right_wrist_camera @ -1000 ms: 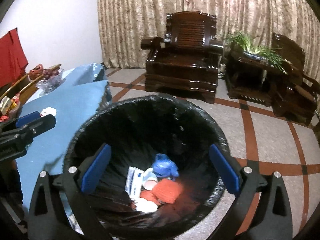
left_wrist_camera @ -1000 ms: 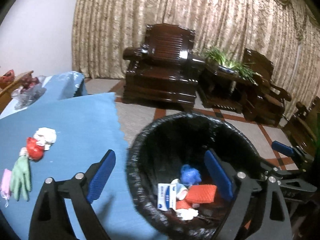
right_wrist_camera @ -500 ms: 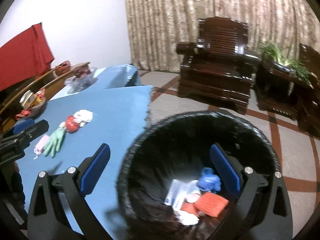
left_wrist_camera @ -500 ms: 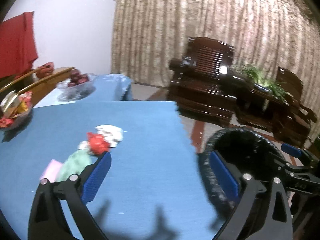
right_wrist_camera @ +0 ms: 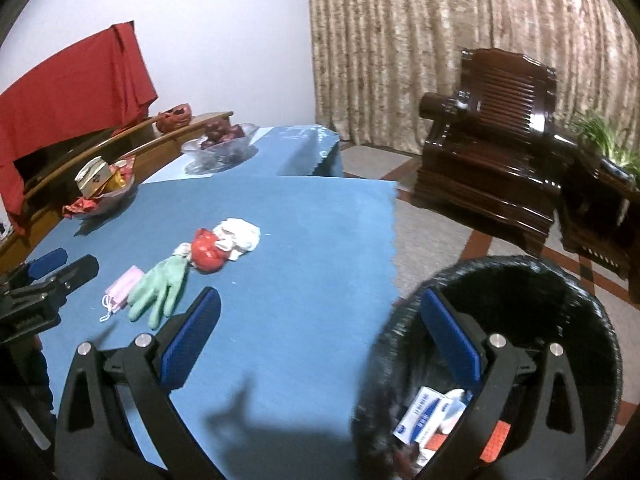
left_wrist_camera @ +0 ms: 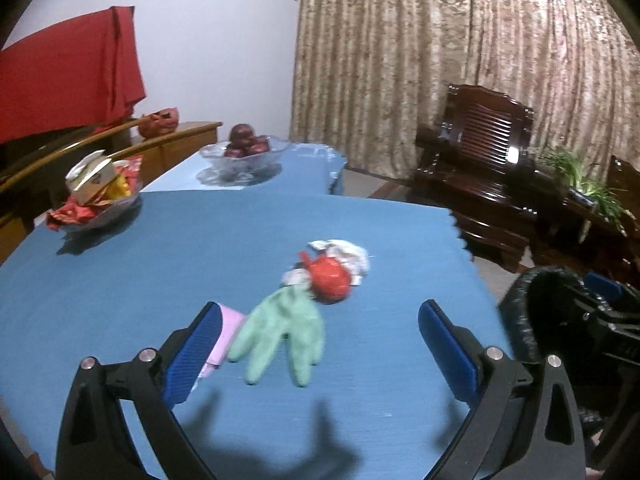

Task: Collect trash
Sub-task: 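Move both grippers back over the table toward the pink mask and green glove, then grasp the pink face mask with the left gripper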

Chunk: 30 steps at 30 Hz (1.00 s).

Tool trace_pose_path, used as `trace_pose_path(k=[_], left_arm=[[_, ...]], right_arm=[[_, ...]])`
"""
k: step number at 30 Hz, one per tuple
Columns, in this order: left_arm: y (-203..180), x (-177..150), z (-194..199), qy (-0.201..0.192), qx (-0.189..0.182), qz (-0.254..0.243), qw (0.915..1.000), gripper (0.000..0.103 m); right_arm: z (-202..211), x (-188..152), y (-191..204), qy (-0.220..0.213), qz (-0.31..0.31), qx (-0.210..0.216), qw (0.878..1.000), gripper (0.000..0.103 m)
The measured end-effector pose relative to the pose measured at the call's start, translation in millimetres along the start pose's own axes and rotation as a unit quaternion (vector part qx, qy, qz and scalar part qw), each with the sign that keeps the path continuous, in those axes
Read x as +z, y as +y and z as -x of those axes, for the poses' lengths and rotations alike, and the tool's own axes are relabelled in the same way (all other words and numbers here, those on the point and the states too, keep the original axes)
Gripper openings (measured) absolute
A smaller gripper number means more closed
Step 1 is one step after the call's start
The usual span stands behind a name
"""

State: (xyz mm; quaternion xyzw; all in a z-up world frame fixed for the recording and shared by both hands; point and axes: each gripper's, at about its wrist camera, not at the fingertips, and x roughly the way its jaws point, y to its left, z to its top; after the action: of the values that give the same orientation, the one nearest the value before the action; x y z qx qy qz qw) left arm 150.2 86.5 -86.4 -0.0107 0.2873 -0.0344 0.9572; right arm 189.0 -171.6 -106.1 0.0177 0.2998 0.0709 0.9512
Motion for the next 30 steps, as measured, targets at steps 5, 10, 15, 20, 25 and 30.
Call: trace_pose_path(k=[5, 10, 15, 20, 25, 30], left_arm=[[29, -7, -12, 0.007, 0.019, 0.005, 0.9998, 0.096], [60, -16, -30, 0.020, 0.041, 0.008, 0.9989, 0.096], [85, -24, -45, 0.031, 0.052, 0.014, 0.9980, 0.094], [105, -30, -63, 0.046, 0.057, 0.021, 0.9971, 0.091], [119, -38, -83, 0.069, 0.052, 0.026, 0.9959, 0.086], [128, -47, -101, 0.103, 0.037, 0.030, 0.9936, 0.074]], right_arm=[[-22, 1, 26, 0.006, 0.011, 0.012, 1.000, 0.097], [-43, -1, 48, 0.010, 0.014, 0.013, 1.000, 0.097], [-62, -4, 65, 0.016, 0.015, 0.019, 1.000, 0.097], [-80, -4, 80, 0.022, 0.020, 0.023, 0.999, 0.097], [-94, -7, 92, 0.032, 0.027, 0.029, 0.999, 0.097], [-105, -10, 103, 0.043, 0.037, 0.034, 0.998, 0.097]])
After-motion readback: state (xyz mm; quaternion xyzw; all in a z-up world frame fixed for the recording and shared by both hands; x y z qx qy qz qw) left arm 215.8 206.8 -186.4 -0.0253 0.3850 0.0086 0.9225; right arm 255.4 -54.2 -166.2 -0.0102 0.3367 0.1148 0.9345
